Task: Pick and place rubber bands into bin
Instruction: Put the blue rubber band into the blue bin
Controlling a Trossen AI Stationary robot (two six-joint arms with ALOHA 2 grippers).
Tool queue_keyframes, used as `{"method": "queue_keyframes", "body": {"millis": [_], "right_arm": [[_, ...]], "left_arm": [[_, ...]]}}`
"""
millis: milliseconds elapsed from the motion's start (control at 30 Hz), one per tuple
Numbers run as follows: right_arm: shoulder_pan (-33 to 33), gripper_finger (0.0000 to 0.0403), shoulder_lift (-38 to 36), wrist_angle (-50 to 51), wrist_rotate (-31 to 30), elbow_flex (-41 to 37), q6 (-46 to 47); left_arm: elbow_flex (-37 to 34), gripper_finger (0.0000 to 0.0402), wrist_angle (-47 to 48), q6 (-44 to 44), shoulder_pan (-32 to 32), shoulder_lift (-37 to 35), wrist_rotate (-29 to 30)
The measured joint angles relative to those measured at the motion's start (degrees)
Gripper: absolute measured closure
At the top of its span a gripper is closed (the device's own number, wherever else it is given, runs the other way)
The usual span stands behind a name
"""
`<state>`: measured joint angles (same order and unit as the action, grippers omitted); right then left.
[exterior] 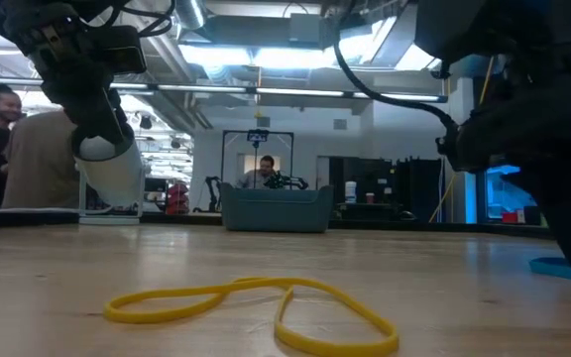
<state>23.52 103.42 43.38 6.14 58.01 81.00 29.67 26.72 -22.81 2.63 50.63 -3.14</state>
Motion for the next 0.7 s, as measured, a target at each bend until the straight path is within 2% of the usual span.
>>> {"method": "queue_keyframes", "body": {"millis": [100,367,700], "right_arm": [[-0.01,0.0391,0.28,0.87,-0.13,1.53,-0.20],[-0.11,0.0399,-2.69,7.28,-7.06,10.96,-0.22],[-3.37,0.0400,-3.96,23.29,-13.34,27.33,-2.49]], "left_arm": [[0.00,0.0399,0.00,0.00,0.00,0.00,0.00],[0.02,0.0399,-0.02,0.78,0.00,0.02,0.62],[0.02,0.0400,-0.07,1.07,-2.73,0.02,2.12]]}}
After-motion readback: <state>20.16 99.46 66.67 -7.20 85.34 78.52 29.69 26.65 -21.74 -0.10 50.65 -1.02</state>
